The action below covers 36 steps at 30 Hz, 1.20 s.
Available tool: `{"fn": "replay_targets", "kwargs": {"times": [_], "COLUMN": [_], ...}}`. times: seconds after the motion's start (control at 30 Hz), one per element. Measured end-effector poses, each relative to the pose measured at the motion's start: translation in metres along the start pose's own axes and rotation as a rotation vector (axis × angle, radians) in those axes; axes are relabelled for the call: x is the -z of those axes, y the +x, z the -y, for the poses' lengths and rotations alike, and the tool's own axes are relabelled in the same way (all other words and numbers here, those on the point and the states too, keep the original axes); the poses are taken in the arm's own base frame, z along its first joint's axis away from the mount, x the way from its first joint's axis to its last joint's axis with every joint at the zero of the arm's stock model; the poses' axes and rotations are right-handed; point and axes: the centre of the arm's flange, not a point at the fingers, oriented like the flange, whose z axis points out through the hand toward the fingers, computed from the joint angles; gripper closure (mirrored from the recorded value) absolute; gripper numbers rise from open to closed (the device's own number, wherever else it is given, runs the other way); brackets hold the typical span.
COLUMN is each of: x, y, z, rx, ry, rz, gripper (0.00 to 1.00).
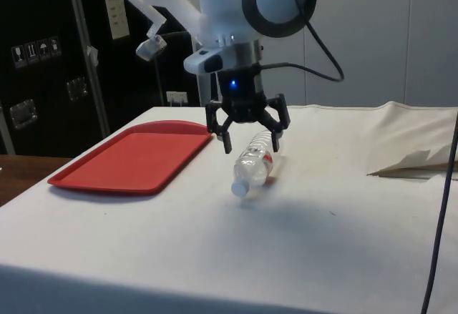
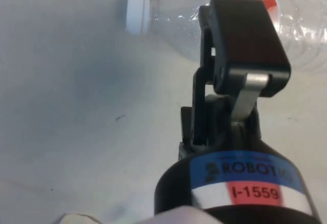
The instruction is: Place the bottle upright on the tray.
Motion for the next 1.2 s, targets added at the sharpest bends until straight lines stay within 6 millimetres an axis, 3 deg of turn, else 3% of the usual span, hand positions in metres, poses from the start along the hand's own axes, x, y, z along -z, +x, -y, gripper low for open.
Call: {"fn": "replay_targets", "kwargs": {"times": [0.57, 1.2], "x": [0.004, 0.000], "y": [0.013, 0.025], "z": [-0.009, -0.004], "rx": [0.000, -0.022], "ry": [0.024, -0.016], "rz": [0.103, 0.216], "gripper": [0.00, 0.00]}}
